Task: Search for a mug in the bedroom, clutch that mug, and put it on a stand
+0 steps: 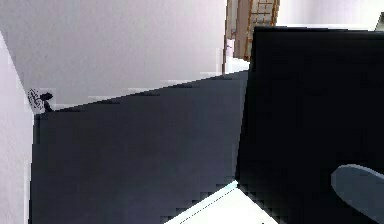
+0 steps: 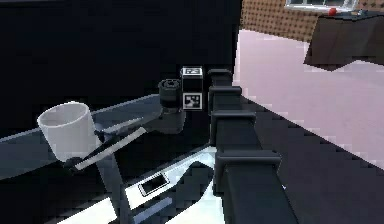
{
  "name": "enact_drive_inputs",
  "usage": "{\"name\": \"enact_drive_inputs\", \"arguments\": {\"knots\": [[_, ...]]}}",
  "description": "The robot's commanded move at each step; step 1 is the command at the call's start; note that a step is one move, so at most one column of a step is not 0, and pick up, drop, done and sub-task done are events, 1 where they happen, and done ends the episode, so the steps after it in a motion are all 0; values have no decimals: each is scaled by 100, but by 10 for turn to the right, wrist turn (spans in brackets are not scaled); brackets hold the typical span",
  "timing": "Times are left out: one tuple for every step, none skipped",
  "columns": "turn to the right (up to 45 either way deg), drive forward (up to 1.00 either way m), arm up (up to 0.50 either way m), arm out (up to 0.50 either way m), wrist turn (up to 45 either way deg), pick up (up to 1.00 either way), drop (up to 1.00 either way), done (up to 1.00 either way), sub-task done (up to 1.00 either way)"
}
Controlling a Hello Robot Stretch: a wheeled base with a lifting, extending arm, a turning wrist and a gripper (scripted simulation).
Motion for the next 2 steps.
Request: {"name": "enact_drive_inputs", "arguments": {"knots": [[0,0,0,0,0,0,100,0,0],[0,0,0,-10,0,0,0,0,0]]}}
